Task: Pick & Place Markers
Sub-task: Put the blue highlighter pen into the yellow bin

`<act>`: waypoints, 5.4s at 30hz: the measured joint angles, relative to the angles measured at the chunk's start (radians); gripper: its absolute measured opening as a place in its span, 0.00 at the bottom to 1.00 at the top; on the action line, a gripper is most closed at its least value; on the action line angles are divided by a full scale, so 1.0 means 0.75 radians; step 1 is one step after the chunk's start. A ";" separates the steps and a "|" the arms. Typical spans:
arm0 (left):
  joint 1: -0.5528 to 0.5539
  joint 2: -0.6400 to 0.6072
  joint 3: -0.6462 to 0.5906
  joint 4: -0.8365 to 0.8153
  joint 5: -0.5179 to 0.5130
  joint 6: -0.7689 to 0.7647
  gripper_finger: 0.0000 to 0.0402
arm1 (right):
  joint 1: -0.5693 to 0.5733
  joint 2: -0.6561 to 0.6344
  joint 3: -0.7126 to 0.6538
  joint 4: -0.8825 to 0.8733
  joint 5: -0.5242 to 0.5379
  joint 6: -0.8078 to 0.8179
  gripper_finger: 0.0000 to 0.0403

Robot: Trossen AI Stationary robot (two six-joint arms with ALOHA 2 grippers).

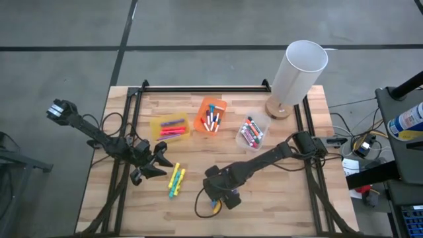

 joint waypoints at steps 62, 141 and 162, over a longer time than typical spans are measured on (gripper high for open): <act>0.000 0.000 -0.002 0.000 0.000 0.002 0.42 | -0.052 0.000 -0.058 0.053 0.031 0.011 0.55; 0.000 -0.001 -0.003 -0.010 -0.001 0.011 0.42 | -0.078 -0.001 -0.069 0.083 -0.051 0.077 0.19; 0.000 -0.001 -0.003 -0.010 0.000 0.016 0.42 | -0.083 -0.001 -0.038 0.032 -0.051 0.095 0.17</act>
